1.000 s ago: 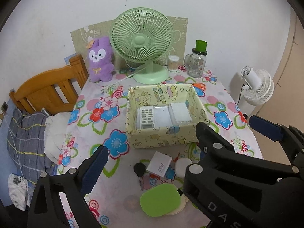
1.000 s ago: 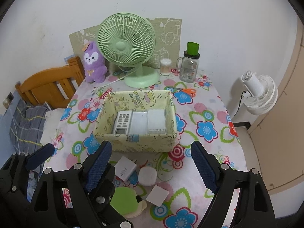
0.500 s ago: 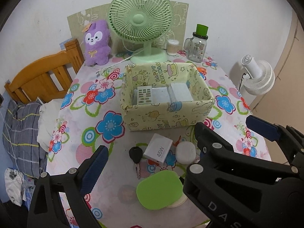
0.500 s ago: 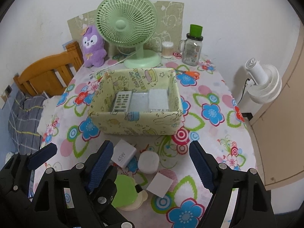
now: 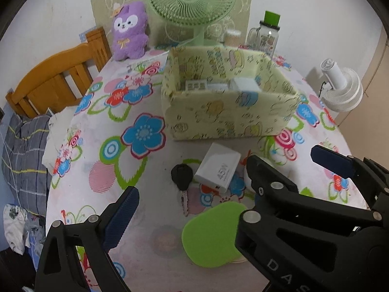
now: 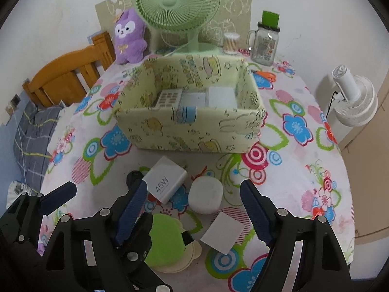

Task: Organize rigid objects
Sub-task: 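Grasp the black car key with left tool while right tool grasps the white round case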

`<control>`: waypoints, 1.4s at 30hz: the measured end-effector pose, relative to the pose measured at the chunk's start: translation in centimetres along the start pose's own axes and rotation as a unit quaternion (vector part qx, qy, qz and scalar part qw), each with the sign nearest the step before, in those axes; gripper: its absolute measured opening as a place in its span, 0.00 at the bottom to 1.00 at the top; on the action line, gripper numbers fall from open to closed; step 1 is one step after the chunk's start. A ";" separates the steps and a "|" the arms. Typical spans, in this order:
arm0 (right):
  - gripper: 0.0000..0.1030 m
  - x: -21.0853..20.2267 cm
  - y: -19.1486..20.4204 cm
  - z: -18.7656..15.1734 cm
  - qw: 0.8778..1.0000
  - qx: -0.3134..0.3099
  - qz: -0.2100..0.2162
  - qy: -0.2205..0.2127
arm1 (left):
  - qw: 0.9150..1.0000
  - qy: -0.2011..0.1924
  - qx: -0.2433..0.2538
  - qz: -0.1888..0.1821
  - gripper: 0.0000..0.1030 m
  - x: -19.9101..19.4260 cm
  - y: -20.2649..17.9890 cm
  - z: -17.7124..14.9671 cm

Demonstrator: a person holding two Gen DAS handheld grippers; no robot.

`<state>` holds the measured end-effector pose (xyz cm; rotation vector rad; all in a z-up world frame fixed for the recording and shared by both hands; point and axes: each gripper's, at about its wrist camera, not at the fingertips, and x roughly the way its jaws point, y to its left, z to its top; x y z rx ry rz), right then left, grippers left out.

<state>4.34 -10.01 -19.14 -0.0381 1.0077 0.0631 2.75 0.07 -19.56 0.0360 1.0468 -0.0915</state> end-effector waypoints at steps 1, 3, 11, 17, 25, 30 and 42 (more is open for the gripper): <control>0.79 0.5 0.0 -0.2 1.000 0.004 0.000 0.004 | 1.000 0.003 0.001 0.003 0.93 0.4 0.1 -0.1; 0.79 1.1 -0.2 -0.5 1.000 0.010 0.004 0.009 | 1.000 0.007 0.002 0.010 0.92 1.0 0.2 -0.3; 0.79 3.9 -0.7 -1.4 0.999 0.010 -0.011 0.028 | 0.999 0.033 -0.006 0.004 0.84 3.9 1.0 -1.1; 0.79 5.8 -1.1 -1.9 0.998 0.026 -0.014 0.048 | 0.999 0.046 -0.016 0.005 0.74 5.6 1.7 -1.5; 0.74 7.9 -1.4 -2.1 0.996 0.042 -0.022 0.070 | 0.998 0.055 -0.011 0.016 0.68 7.1 1.8 -1.3; 0.72 8.5 -1.7 -1.7 0.996 0.049 -0.025 0.069 | 0.999 0.050 -0.006 0.016 0.66 7.7 1.7 -0.7; 0.51 9.3 -1.6 -0.4 0.996 0.060 -0.011 0.067 | 0.999 0.038 0.005 0.004 0.42 8.3 1.0 0.5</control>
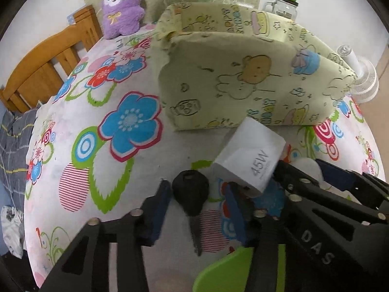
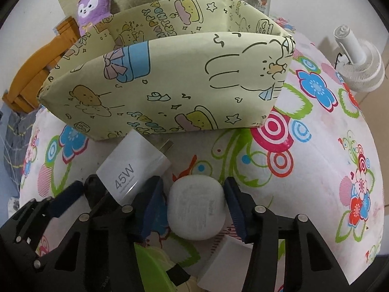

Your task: Organize rigid objects

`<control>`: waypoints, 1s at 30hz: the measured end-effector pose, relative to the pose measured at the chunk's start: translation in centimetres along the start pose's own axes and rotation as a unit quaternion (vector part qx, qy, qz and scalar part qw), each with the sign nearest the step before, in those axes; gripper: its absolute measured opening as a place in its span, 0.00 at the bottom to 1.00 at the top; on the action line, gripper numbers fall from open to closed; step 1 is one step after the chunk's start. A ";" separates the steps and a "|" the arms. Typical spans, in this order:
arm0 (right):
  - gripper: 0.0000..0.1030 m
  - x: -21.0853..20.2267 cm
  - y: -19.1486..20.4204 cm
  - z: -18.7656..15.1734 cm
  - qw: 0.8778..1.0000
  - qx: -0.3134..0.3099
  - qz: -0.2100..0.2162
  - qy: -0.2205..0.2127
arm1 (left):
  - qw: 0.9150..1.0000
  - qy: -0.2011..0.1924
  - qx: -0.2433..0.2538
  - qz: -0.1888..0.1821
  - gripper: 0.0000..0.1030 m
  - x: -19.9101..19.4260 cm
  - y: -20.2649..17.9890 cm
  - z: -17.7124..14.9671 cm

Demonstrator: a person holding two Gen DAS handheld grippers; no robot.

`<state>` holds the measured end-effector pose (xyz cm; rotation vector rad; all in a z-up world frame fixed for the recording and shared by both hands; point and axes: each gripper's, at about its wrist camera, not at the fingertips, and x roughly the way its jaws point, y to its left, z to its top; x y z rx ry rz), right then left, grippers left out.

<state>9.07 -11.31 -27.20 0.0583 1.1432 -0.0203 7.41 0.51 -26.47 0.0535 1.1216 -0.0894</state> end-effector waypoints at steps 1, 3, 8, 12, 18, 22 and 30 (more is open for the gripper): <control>0.49 0.0 0.1 0.0 1.000 -0.001 0.000 0.000 | 1.000 0.001 -0.001 0.000 0.38 0.0 -0.1 0.0; 0.49 0.1 0.0 0.5 1.000 -0.001 0.002 -0.001 | 1.000 0.002 -0.002 -0.004 0.31 -0.1 -0.4 0.0; 0.49 0.3 0.3 0.5 1.000 0.001 0.000 -0.001 | 1.000 0.004 -0.005 -0.001 0.31 -0.2 -0.5 0.0; 0.48 0.1 0.2 0.2 1.000 0.005 0.002 -0.002 | 1.000 0.008 -0.007 -0.002 0.30 -0.3 -0.4 0.0; 0.48 -1.2 -0.2 -0.3 1.000 0.007 0.008 -0.010 | 1.000 0.001 -0.010 0.001 0.30 -1.5 -0.5 -0.4; 0.48 -2.5 -0.2 -0.3 1.000 0.011 0.012 -0.019 | 1.000 -0.009 -0.012 0.001 0.30 -2.7 -0.5 -0.2; 0.15 -4.9 -0.1 0.3 0.999 0.015 0.021 -0.035 | 0.999 -0.027 -0.019 -0.008 0.30 -4.8 -0.3 0.3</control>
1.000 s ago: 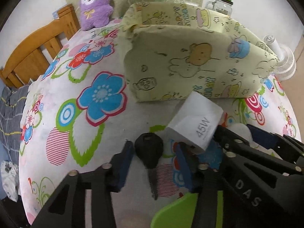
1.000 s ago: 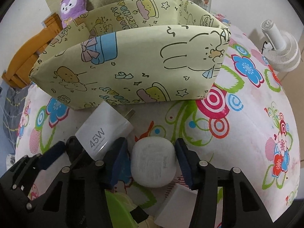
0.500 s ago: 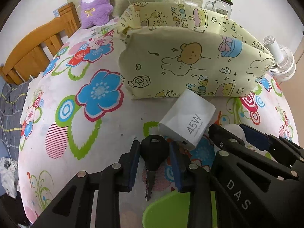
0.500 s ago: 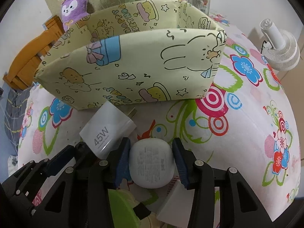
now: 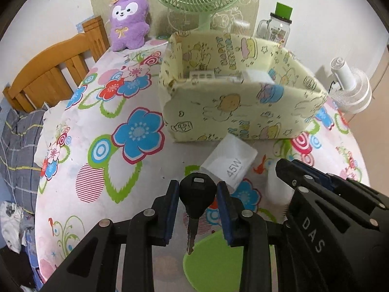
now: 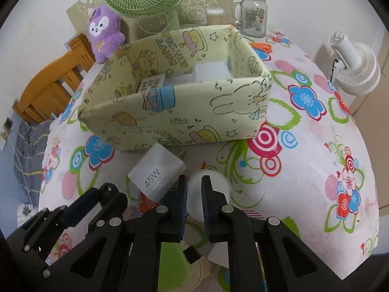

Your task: Organize rigid objects

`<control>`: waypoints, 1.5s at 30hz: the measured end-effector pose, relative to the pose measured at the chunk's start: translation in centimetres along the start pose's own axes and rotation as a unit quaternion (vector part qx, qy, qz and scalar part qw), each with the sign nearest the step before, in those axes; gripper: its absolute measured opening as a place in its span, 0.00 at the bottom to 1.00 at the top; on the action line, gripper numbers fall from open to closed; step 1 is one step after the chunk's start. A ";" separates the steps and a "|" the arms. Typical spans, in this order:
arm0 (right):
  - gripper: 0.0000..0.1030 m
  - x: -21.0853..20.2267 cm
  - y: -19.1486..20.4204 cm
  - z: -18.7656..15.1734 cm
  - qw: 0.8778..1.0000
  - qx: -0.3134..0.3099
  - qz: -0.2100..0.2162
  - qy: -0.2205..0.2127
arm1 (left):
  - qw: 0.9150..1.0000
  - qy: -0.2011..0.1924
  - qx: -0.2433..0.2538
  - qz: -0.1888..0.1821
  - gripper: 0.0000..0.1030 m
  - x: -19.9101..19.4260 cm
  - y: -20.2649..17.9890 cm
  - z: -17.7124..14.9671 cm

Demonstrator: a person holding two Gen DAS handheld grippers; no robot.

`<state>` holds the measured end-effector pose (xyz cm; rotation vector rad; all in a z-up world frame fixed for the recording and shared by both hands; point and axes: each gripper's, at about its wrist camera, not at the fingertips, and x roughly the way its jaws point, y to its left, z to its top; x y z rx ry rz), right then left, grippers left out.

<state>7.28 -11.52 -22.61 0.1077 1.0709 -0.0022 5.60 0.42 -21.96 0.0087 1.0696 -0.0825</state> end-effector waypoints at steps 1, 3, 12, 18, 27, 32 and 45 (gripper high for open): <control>0.15 -0.1 0.1 0.1 1.000 -0.001 0.000 -0.001 | 1.000 -0.002 0.001 0.000 0.30 -0.1 -0.1 0.0; 0.15 -0.2 0.2 0.2 1.000 -0.008 -0.005 0.000 | 1.000 -0.004 0.007 0.004 0.30 -0.5 -0.5 -0.1; 0.31 1.5 -1.1 -0.3 0.999 0.014 -0.004 0.037 | 1.000 0.010 0.011 -0.006 0.30 0.6 -1.2 -0.7; 0.56 2.4 -1.6 -0.6 0.999 0.012 -0.026 0.037 | 1.000 0.020 0.009 -0.005 0.30 1.9 -1.1 -0.8; 0.58 4.6 -1.8 -0.5 0.998 0.011 -0.038 0.055 | 0.999 0.042 0.003 -0.006 0.30 3.8 -0.9 -0.8; 0.55 4.9 -0.9 -0.5 0.997 -0.011 -0.054 0.055 | 0.999 0.051 -0.001 -0.004 0.30 4.4 -0.6 -0.7; 0.55 1.9 -0.3 0.7 0.998 -0.011 -0.052 0.032 | 0.999 0.032 -0.010 -0.010 0.30 1.8 -0.4 0.6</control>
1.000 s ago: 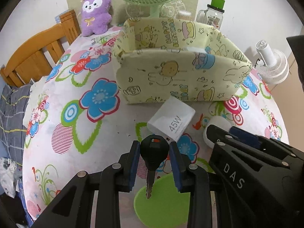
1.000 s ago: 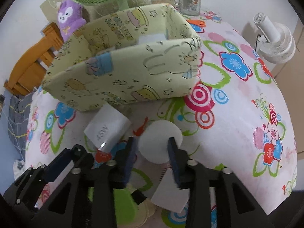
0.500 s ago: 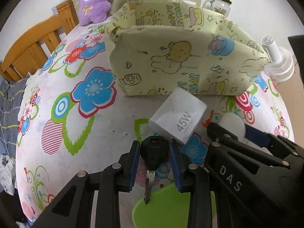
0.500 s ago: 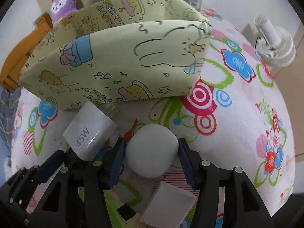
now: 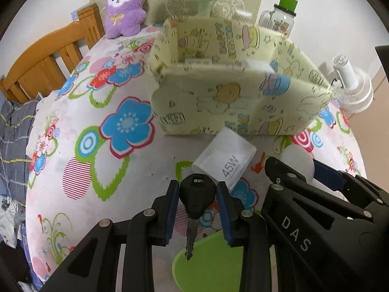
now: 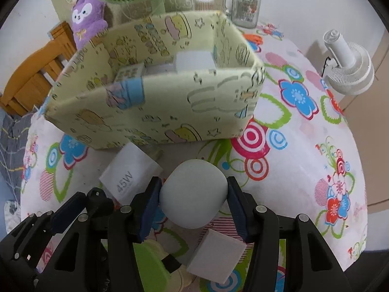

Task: Organize rigid objects
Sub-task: 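Lift key and round case and carry both over the fabric box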

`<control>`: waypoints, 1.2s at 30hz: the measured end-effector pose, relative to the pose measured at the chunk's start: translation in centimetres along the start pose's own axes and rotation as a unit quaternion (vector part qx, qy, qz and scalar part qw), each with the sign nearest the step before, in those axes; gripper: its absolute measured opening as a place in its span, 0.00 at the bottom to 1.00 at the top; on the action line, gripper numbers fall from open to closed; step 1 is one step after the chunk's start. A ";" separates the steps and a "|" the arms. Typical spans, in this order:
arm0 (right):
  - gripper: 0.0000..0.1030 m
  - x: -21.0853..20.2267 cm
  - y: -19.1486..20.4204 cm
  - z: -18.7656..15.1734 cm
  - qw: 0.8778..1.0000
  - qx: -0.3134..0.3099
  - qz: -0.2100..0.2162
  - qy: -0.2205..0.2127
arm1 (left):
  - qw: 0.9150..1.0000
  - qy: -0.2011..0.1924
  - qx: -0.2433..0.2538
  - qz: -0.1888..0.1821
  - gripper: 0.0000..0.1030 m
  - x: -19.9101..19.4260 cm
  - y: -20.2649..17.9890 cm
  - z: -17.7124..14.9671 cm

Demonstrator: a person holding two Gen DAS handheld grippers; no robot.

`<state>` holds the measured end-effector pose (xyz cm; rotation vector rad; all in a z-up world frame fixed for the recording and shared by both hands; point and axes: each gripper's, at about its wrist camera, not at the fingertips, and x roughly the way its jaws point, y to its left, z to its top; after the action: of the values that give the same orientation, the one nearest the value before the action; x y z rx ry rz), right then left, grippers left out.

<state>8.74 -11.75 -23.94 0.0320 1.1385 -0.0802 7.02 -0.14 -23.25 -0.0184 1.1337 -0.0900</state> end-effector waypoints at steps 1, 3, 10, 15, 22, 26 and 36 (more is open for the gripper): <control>0.55 -0.5 0.1 0.0 1.000 0.000 0.001 -0.004 | 1.000 -0.005 -0.001 0.000 0.30 -0.5 0.0 0.1; 0.55 -1.2 0.1 0.2 1.000 0.000 0.002 -0.009 | 1.000 -0.012 0.000 0.000 0.30 -1.3 -0.1 0.1; 0.55 -4.2 -0.2 0.9 0.999 0.004 0.004 -0.032 | 0.999 -0.036 0.003 -0.002 0.30 -4.1 -0.4 0.6; 0.55 -6.3 -0.2 1.3 0.999 0.005 0.004 -0.049 | 0.999 -0.050 -0.001 -0.007 0.30 -5.9 -0.5 1.0; 0.55 -9.0 -0.2 1.4 0.998 0.013 0.011 -0.065 | 0.998 -0.063 0.003 -0.004 0.30 -8.5 -0.8 1.3; 0.55 -10.3 -0.6 1.4 0.997 0.020 0.020 -0.065 | 0.998 -0.064 0.003 0.001 0.30 -9.9 -1.0 1.3; 0.55 -14.1 -1.4 1.7 0.995 0.028 0.018 -0.094 | 0.996 -0.092 0.011 -0.010 0.30 -13.1 -2.0 1.8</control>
<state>4.30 -12.56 -10.44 0.0927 0.9464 -0.0799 3.02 -1.11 -10.55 -0.0180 0.9489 -0.1163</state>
